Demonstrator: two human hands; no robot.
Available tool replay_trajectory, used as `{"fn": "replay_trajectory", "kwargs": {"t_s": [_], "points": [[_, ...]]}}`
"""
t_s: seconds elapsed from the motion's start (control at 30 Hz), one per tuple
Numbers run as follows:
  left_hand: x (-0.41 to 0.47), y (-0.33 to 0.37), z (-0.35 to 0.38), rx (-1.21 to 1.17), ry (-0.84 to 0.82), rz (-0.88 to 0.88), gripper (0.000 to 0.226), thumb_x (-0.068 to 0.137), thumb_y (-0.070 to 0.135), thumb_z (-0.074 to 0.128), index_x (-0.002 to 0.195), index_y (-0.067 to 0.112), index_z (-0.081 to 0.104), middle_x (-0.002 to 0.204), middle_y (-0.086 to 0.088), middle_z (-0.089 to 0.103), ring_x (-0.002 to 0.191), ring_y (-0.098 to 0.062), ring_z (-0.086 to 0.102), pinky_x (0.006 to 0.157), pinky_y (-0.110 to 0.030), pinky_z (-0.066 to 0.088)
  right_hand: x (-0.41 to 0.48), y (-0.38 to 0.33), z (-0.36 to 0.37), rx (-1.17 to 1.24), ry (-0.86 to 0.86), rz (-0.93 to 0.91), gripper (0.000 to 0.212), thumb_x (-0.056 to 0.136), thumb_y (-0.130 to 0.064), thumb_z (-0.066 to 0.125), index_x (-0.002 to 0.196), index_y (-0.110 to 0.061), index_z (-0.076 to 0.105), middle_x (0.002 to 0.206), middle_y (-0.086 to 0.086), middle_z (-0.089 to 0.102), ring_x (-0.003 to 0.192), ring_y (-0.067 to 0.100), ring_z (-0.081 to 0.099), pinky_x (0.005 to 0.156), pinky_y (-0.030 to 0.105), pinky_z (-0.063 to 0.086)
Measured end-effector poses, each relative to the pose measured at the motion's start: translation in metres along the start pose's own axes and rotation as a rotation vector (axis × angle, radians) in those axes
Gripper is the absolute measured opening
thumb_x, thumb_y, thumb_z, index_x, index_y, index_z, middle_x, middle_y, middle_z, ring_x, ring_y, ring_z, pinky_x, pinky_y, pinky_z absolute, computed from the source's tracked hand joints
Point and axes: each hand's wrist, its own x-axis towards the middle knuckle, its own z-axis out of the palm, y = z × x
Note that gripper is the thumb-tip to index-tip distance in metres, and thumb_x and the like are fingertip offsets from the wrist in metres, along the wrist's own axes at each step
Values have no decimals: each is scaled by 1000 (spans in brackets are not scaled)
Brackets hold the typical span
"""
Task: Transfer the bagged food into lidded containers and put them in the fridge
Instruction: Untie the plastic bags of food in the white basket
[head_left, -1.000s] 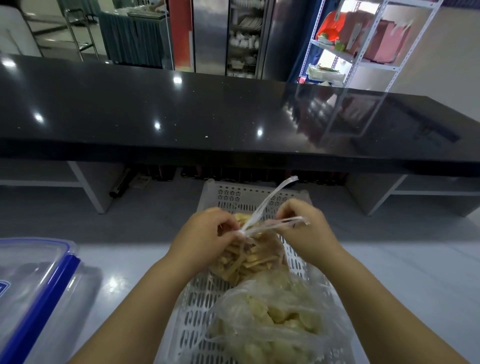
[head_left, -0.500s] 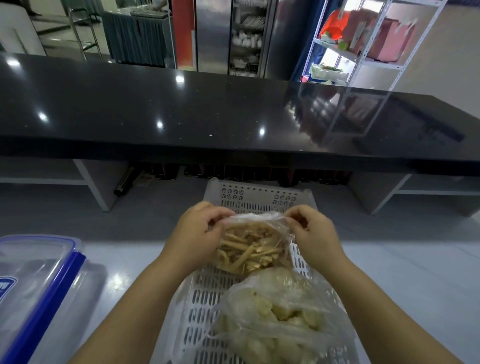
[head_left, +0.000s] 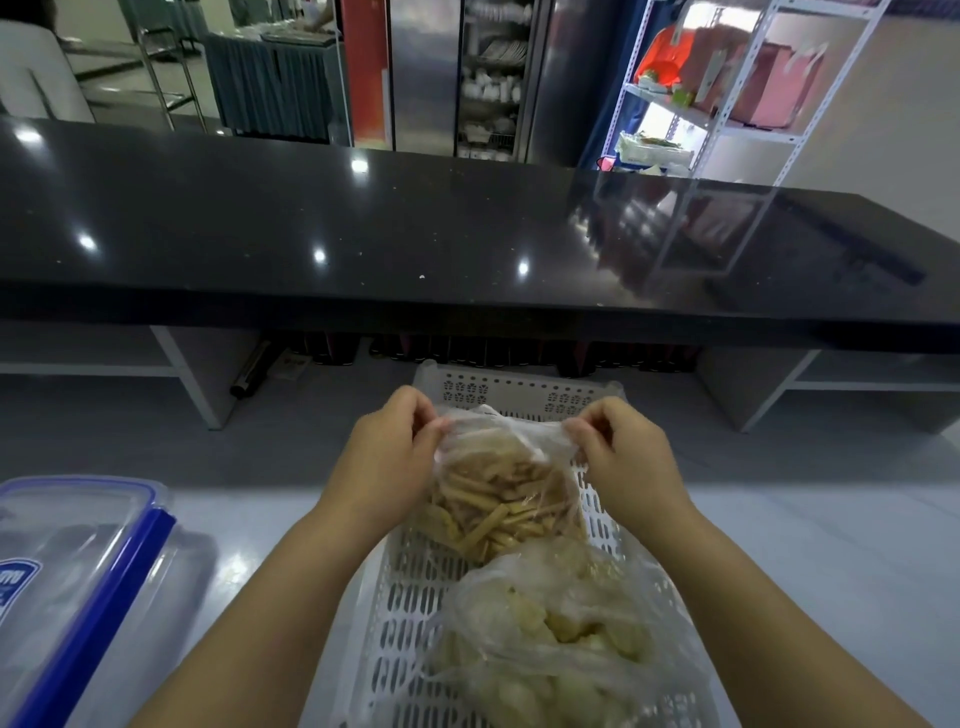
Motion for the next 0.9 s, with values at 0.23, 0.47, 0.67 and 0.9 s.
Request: {"fn": "replay_trajectory", "kwargs": {"t_s": [0.23, 0.47, 0.67, 0.9], "points": [[-4, 5, 5, -99, 8, 39, 29, 85, 19, 65, 105, 32, 50, 85, 10, 57, 75, -3, 56, 60, -10, 42, 0, -24, 0, 122, -147, 190, 37, 80, -58, 59, 90, -23, 55, 91, -2, 61, 79, 19, 63, 67, 41, 58], [3, 11, 2, -171, 93, 23, 20, 88, 30, 61, 75, 15, 60, 63, 0, 55, 54, -8, 51, 53, -16, 42, 5, -26, 1, -148, -199, -70, 2, 87, -22, 65, 87, -24, 66, 79, -11, 64, 71, 5, 60, 66, 26, 52], [4, 0, -4, -442, 155, -199, 17, 97, 17, 44, 83, 14, 54, 72, -7, 63, 67, -25, 64, 68, -47, 57, 2, 0, -9, 389, 25, 109, 22, 92, -1, 53, 84, -15, 68, 80, 4, 70, 68, 16, 68, 63, 25, 58], [-4, 8, -3, -514, -57, -232, 24, 84, 37, 64, 92, 14, 59, 83, -15, 63, 75, -31, 64, 75, -56, 56, 1, -14, -22, 787, -307, 409, 40, 92, -34, 45, 68, -8, 64, 77, 11, 68, 77, 27, 62, 68, 42, 53]]}}
